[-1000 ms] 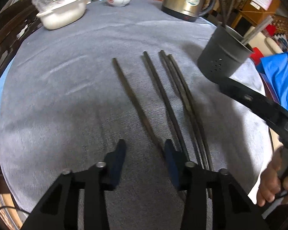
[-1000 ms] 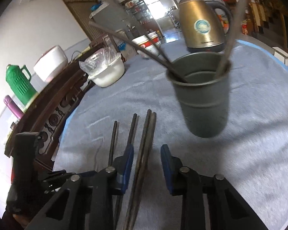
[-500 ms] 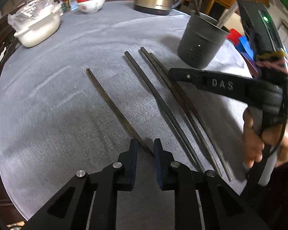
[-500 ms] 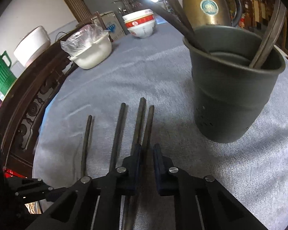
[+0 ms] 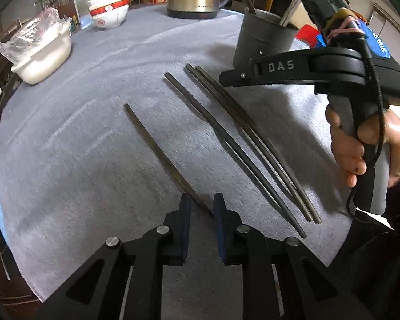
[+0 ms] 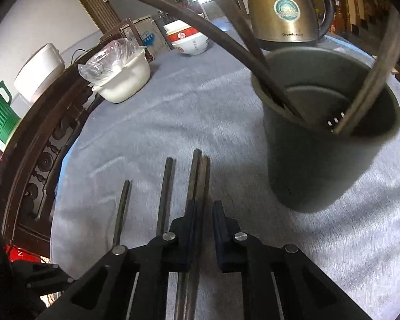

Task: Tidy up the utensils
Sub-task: 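Close the left gripper on a chopstick while the right gripper grasps another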

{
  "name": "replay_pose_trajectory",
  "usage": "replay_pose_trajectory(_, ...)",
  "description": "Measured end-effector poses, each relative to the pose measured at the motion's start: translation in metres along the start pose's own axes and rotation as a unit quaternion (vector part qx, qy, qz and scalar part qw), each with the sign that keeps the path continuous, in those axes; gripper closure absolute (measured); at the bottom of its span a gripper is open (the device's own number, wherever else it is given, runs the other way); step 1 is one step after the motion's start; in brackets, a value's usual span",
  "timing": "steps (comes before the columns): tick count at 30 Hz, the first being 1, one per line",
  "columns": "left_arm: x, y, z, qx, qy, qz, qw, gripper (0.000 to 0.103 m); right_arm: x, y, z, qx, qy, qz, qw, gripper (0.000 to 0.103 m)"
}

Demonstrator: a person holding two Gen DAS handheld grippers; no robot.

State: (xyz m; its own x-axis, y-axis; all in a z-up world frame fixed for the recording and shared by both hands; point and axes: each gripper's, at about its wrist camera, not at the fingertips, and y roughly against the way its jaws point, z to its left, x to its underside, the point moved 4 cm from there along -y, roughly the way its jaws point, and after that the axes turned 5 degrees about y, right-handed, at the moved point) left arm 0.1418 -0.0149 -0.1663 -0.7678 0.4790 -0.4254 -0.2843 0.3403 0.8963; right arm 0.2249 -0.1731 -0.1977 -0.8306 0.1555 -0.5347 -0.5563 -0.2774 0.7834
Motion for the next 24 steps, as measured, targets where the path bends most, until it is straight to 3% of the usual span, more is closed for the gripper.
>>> replay_pose_trajectory(8,-0.029,0.018,0.019,0.011,0.035,-0.036,0.9987,0.085,-0.002,-0.018,0.005,0.014,-0.003,0.016,1.0,0.089)
replay_pose_trajectory(15,-0.057,0.0,0.053,0.007,0.115,-0.005,0.9933,0.085,-0.001,-0.016,-0.006,0.018,-0.018,0.025,0.999,0.089)
replay_pose_trajectory(24,-0.084,-0.019,0.068,0.011,0.164,0.033,0.9858,0.085,-0.016,-0.028,0.003,0.063,-0.021,0.04,0.997,0.088)
